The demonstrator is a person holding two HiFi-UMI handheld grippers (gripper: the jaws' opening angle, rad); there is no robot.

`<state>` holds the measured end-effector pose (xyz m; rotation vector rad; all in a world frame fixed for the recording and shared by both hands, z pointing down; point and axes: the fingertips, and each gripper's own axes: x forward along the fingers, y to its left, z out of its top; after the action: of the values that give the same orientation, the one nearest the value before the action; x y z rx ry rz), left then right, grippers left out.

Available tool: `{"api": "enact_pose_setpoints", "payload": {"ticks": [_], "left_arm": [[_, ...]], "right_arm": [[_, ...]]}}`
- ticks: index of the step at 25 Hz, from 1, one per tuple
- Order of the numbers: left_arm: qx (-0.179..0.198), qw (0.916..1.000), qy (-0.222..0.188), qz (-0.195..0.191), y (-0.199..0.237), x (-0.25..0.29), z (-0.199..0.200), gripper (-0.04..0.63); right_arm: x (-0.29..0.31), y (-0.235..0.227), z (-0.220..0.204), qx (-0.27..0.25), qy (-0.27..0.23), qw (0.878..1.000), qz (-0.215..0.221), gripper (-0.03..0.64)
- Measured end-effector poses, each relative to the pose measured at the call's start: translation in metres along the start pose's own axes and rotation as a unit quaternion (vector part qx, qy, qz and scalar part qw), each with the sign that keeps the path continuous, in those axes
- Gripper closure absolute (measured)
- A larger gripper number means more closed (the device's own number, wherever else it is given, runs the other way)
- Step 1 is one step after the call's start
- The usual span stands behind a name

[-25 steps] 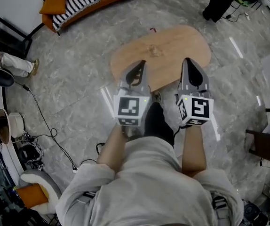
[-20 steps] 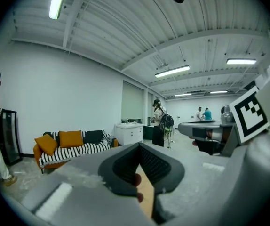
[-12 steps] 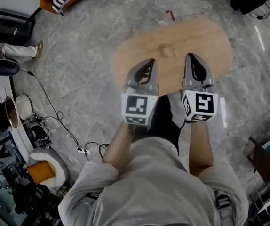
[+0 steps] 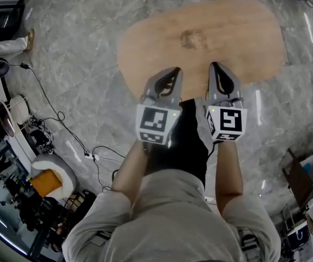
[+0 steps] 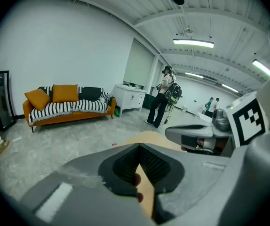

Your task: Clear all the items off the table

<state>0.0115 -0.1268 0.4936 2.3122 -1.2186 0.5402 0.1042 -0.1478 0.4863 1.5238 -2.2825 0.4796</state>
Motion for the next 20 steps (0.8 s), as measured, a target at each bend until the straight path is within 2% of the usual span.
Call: {"api": "enact_pose_setpoints", "payload": {"ticks": [5,11,14,20], "left_arm": [[-0.002,0.9995,0.031,0.005,0.002,0.033,-0.027,0.575],[-0.017,0.9971,0.075,0.003,0.024,0.070,-0.073,0.575],[-0.024,0.9948,0.098,-0.009,0.034,0.088,-0.091,0.575],[-0.019,0.9904,0.137,-0.003,0.056,0.124,-0.110,0.575]], "right_arm": [[0.023,-0.012,-0.033,-0.001,0.024,1.000,0.013,0.611],[0.070,-0.022,-0.077,-0.007,0.060,0.998,0.033,0.611],[0.090,-0.026,-0.100,0.008,0.079,0.996,0.036,0.611],[0.116,-0.028,-0.137,0.027,0.121,0.991,0.050,0.611]]}}
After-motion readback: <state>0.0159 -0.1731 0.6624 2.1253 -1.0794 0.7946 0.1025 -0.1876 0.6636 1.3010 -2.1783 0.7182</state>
